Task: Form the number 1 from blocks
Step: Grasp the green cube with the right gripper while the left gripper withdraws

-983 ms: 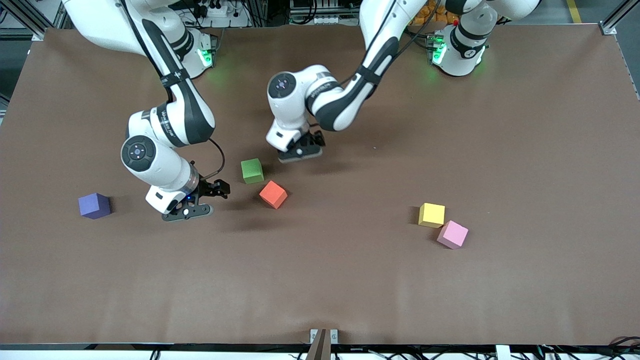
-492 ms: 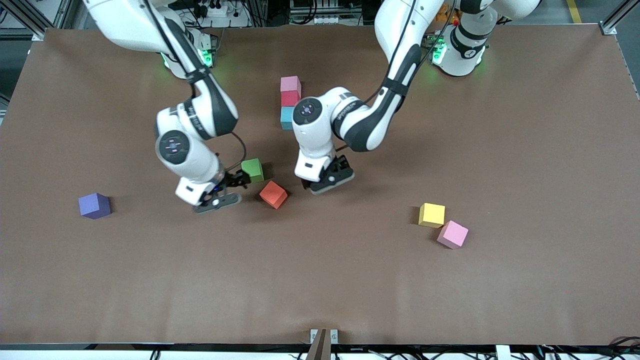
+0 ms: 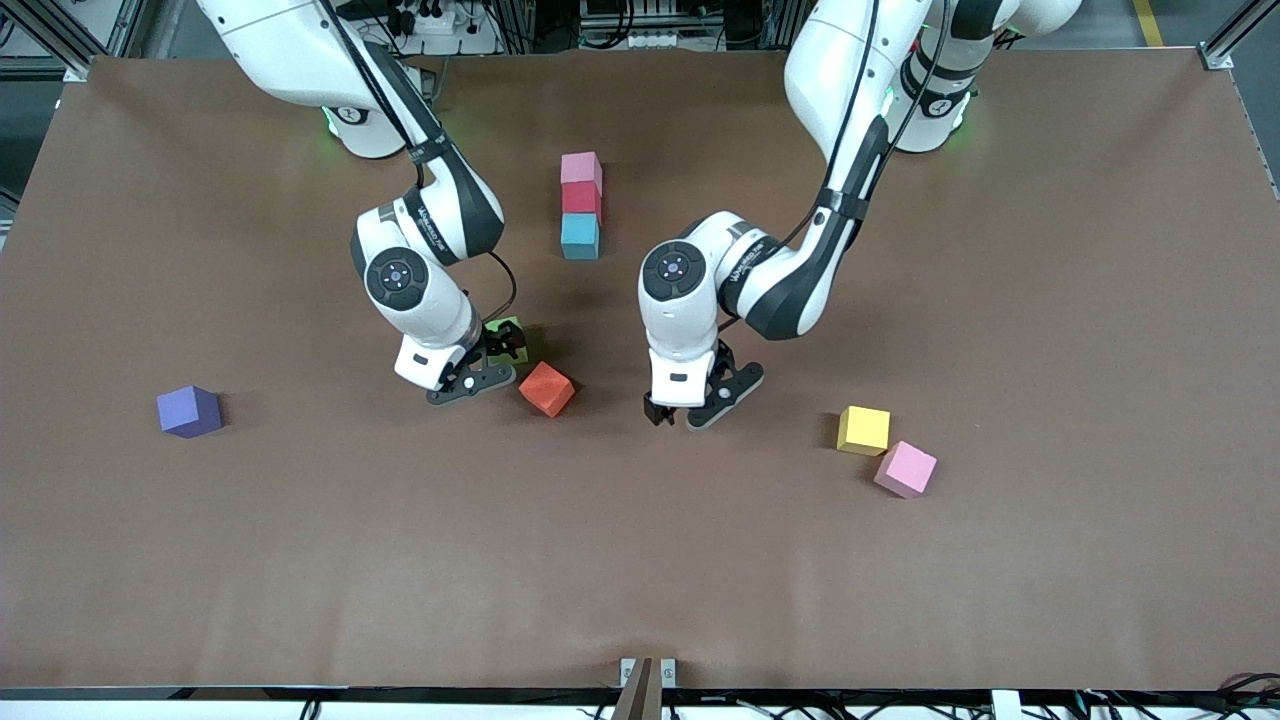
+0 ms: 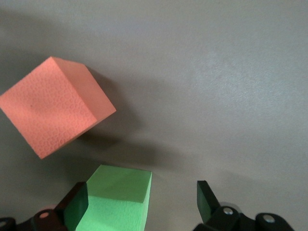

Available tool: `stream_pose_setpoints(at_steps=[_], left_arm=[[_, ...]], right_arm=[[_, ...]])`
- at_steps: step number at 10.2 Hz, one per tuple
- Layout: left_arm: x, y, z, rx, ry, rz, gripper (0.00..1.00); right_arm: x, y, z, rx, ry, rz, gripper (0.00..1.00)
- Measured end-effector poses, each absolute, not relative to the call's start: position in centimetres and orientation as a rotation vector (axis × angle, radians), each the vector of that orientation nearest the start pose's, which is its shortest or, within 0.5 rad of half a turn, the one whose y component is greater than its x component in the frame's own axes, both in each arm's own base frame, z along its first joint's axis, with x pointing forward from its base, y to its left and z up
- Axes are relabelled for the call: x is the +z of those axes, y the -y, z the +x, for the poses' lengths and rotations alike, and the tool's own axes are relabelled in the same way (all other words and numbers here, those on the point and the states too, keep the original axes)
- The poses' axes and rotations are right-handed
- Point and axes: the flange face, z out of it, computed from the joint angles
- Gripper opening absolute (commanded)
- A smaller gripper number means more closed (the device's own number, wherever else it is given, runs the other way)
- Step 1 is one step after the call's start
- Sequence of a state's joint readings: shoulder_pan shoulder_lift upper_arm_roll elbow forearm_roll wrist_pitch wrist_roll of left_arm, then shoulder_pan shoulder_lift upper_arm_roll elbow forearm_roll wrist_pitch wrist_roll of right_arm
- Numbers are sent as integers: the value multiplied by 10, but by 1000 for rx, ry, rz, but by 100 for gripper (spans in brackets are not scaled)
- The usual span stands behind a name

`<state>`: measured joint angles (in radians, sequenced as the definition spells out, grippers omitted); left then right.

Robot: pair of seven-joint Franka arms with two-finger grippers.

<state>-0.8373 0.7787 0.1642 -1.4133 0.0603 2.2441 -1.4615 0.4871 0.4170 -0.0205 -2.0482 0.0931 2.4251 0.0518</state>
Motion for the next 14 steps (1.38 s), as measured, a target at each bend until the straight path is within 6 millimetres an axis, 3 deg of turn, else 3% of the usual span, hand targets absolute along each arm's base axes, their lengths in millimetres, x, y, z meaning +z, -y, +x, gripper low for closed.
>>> stream_pose_setpoints(at_steps=[6,8,9,11,12,14], left_arm=[[248,475,563,-272,1107,-2919,100],[248,475,563,-272,1127,-2913,100],[248,475,563,-272,1128,-2913,100],[248,475,563,-272,1128,-2913,100],[248,475,563,-271,1128,-2913,100],[248,475,563,-272,1128,-2913,100]], right_arm=[[223,-289,508,102,608,-3045,100],[213,-287,500,102,612,-3047,100],[207,-285,496,108,612,-3049,92],[195,-278,486,112,608,-3054,49],[190,-275,482,115,602,-3057,33],[189,-275,480,113,513,-3073,32]])
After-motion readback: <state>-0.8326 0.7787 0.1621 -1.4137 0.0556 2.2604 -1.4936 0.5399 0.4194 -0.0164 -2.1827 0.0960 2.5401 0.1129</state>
